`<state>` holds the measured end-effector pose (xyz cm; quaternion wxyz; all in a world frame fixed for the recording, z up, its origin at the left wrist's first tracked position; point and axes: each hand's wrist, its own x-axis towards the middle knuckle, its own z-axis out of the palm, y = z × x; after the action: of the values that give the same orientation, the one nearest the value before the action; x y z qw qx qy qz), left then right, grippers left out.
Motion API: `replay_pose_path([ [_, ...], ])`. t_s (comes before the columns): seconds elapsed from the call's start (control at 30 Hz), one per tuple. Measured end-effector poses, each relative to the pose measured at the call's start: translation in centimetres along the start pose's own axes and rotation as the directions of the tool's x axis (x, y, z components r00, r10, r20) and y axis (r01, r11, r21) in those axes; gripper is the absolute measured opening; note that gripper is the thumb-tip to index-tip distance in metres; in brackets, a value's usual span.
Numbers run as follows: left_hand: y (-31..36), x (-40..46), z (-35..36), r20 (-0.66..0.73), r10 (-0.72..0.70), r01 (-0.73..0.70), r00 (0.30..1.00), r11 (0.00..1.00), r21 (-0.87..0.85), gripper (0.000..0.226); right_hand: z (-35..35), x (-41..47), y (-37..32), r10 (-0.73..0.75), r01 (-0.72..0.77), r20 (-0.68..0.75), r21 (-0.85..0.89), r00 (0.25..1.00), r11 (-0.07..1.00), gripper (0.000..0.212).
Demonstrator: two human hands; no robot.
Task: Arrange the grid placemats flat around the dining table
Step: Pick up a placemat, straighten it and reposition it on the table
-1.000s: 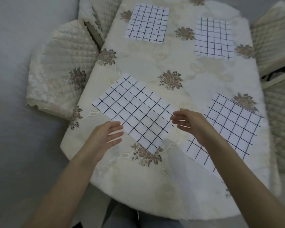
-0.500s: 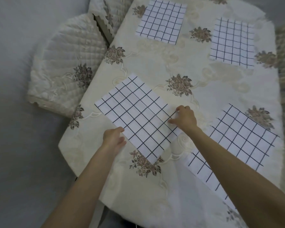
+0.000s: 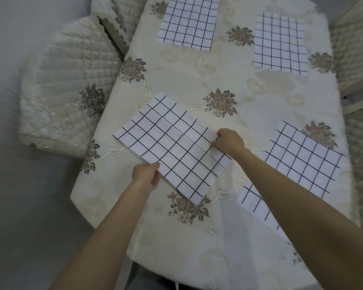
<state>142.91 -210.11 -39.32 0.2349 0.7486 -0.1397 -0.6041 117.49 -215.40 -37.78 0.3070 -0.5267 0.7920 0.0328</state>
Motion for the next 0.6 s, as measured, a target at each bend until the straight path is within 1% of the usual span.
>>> replay_pose_path([
  [0.03, -0.1, 0.1, -0.1, 0.007, 0.008, -0.008, 1.000, 1.000, 0.000, 0.013, 0.0, -0.2, 0.0, 0.001, 0.000, -0.025, 0.041, 1.000, 0.999, 0.025],
  [0.07, -0.1, 0.2, -0.1, 0.022, 0.016, -0.016, 1.000, 1.000, -0.007, 0.012, -0.2, -0.4, -0.1, 0.004, -0.001, -0.048, 0.068, 0.999, 0.998, 0.024],
  [0.17, 0.1, 0.3, -0.2, 0.055, 0.054, -0.052, 0.997, 0.998, -0.043, 0.014, -1.0, -1.4, 0.0, 0.009, 0.003, -0.096, 0.124, 0.995, 0.992, 0.023],
  [0.27, 1.1, 0.4, -0.4, 0.056, 0.114, -0.111, 0.992, 0.992, -0.062, 0.017, -1.7, -2.7, 0.5, 0.025, 0.003, -0.113, 0.239, 0.993, 0.971, 0.022],
  [0.4, 2.8, 1.8, -0.8, 0.058, 0.166, -0.165, 0.984, 0.986, -0.016, 0.018, -1.0, -4.8, 1.5, 0.071, -0.047, -0.056, 0.352, 0.996, 0.935, 0.026],
  [0.47, 3.7, 2.4, -0.9, 0.058, 0.197, -0.199, 0.979, 0.980, 0.023, 0.018, -0.1, -5.7, 1.9, 0.101, -0.088, -0.016, 0.376, 0.995, 0.923, 0.028],
  [0.6, 5.4, 3.4, -1.2, 0.075, 0.244, -0.250, 0.967, 0.964, 0.086, 0.016, 2.1, -7.1, 2.2, 0.131, -0.148, 0.069, 0.415, 0.989, 0.898, 0.024],
])
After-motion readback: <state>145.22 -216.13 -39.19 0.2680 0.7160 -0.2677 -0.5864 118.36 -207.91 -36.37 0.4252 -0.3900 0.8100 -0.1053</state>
